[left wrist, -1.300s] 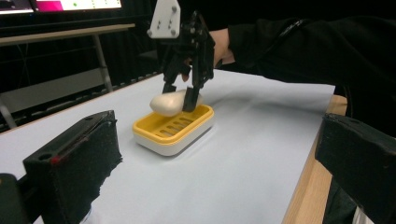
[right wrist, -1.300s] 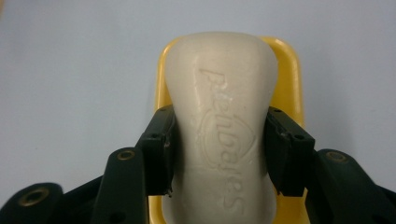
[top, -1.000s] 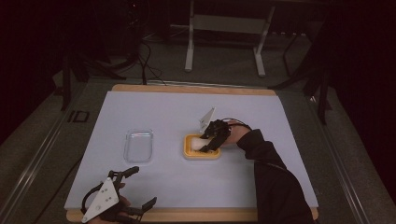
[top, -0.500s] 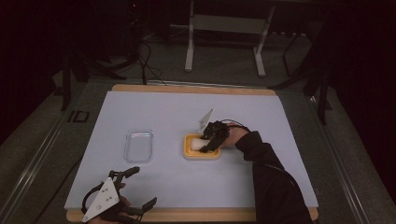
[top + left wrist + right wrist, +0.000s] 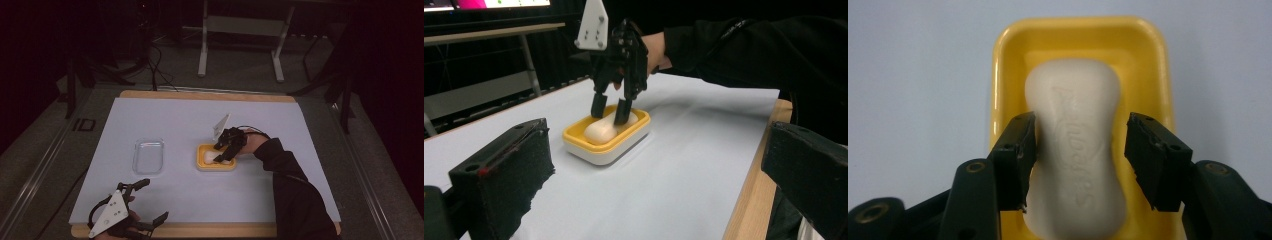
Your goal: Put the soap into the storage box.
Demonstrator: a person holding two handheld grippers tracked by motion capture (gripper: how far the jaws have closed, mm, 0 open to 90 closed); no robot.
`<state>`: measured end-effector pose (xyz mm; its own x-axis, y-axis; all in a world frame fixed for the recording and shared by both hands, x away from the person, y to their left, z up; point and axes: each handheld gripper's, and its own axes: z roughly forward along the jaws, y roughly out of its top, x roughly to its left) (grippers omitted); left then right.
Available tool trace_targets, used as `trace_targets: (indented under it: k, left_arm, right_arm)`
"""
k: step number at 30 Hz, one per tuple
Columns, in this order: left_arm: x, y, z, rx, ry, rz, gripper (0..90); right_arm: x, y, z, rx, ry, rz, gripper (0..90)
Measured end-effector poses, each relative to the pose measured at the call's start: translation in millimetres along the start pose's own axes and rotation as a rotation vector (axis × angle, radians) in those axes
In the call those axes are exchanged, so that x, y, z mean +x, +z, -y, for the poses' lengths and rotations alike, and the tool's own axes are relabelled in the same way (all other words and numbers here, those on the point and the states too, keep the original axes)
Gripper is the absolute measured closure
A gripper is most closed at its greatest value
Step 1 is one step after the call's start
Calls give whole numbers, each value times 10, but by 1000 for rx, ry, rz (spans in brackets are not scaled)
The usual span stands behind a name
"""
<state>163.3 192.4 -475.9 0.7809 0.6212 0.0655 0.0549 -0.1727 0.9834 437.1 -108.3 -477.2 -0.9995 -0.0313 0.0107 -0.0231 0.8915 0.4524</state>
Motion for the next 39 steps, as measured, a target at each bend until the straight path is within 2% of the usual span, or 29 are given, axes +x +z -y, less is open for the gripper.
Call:
trace_targets:
  k: [5, 7, 9, 10, 11, 12, 13, 14, 15, 16, 19, 21, 22, 29, 30, 35, 36, 37, 39]
  left_arm:
    - [0, -1, 1, 1, -1, 0, 2]
    - [0, 5, 3, 4, -2, 2, 2]
    - [-1, 9, 3, 3, -3, 4, 2]
    - [0, 13, 3, 5, -2, 5, 2]
    - [1, 16, 4, 5, -3, 6, 2]
    - [1, 18, 3, 5, -4, 6, 2]
    - [2, 21, 3, 5, -5, 6, 2]
    - [3, 23, 4, 7, -5, 7, 2]
    - [3, 23, 4, 7, -5, 7, 2]
    - [3, 23, 4, 7, -5, 7, 2]
    - [12, 34, 9, 14, -4, 5, 2]
    - [13, 37, 9, 13, -8, 6, 2]
    - [17, 44, 6, 12, -9, 4, 2]
    - [32, 89, 1, 19, -10, -4, 2]
    - [38, 97, 2, 21, -12, -3, 2]
    - [58, 129, -3, 18, -25, 6, 2]
    - [61, 138, -4, 17, -27, 11, 2]
    - [63, 145, -6, 18, -25, 13, 2]
    - [63, 158, -8, 22, -26, 14, 2]
  right_arm:
    - [38, -100, -46, 1, -7, 30, 400]
    - [79, -214, -73, -10, 11, 62, 360]
    - [87, -241, -75, -10, 21, 62, 353]
    - [93, -273, -73, -7, 55, 72, 227]
    - [81, -284, -71, -7, 89, 68, 168]
    - [71, -301, -64, -7, 121, 65, 155]
    - [77, -317, -56, -10, 132, 81, 143]
    - [89, -329, -46, -14, 123, 108, 136]
    - [89, -329, -46, -14, 123, 108, 136]
    - [101, -339, -36, -9, 115, 130, 136]
    - [122, -382, 2, -14, 158, 138, 133]
    - [127, -384, 15, -17, 168, 145, 133]
    - [151, -385, 37, 4, 197, 159, 134]
    - [238, -422, 114, -30, 209, 222, 132]
    - [266, -472, 159, -34, 251, 250, 135]
    - [350, -581, 276, -104, 318, 274, 137]
    - [362, -593, 293, -107, 326, 277, 138]
    - [389, -611, 319, -108, 342, 300, 137]
    - [425, -637, 356, -115, 357, 305, 137]
